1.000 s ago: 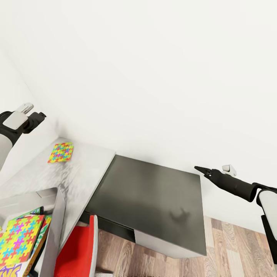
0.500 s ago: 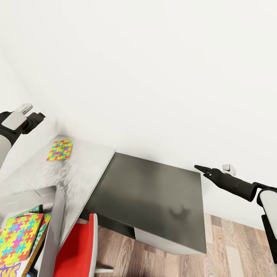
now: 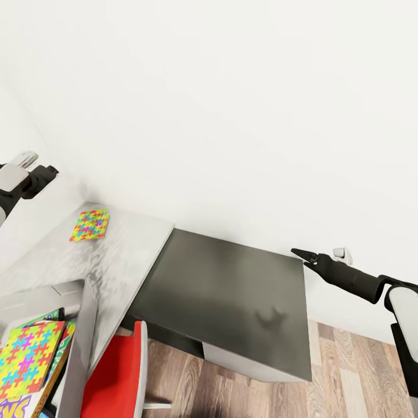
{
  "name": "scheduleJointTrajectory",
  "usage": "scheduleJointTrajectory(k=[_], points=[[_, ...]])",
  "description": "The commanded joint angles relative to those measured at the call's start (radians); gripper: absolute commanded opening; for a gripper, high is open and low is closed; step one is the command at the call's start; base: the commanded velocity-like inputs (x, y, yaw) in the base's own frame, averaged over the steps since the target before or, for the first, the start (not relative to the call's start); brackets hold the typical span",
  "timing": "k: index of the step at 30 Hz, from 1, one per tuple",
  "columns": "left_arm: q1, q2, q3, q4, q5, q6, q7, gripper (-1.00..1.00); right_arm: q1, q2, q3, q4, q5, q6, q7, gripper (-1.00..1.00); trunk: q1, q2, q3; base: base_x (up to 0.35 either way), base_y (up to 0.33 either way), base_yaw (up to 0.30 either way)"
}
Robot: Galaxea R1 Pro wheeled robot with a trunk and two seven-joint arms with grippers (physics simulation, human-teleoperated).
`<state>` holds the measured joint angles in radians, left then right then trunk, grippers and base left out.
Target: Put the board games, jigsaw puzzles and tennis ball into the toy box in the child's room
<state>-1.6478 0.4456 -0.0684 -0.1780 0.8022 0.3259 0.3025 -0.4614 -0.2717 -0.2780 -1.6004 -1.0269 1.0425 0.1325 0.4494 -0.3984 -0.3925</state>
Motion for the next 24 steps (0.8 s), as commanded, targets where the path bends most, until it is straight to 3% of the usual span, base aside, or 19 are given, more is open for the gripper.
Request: scheduleJointTrajectory(k=[1, 6, 16, 24], points=[[-0.006, 0.006, -0.001, -0.002, 0.009, 0.004, 0.006, 1.00, -0.001, 0.000, -0.001, 0.000, 0.010, 0.005, 0.010, 1.00, 0.001, -0.002, -0.002, 0.000, 0.000, 0.000], [-0.035, 0.035, 0.023, -0.002, 0.009, 0.004, 0.006, 1.00, -0.001, 0.000, -0.001, 0.000, 0.010, 0.005, 0.010, 1.00, 0.001, -0.002, -0.002, 0.000, 0.000, 0.000], [-0.092, 0.091, 0.023, -0.002, 0.009, 0.004, 0.006, 1.00, -0.001, 0.000, -0.001, 0.000, 0.010, 0.005, 0.010, 1.00, 0.001, -0.002, -0.002, 0.000, 0.000, 0.000], [-0.104, 0.092, 0.023, -0.002, 0.009, 0.004, 0.006, 1.00, -0.001, 0.000, -0.001, 0.000, 0.010, 0.005, 0.010, 1.00, 0.001, -0.002, -0.002, 0.000, 0.000, 0.000]])
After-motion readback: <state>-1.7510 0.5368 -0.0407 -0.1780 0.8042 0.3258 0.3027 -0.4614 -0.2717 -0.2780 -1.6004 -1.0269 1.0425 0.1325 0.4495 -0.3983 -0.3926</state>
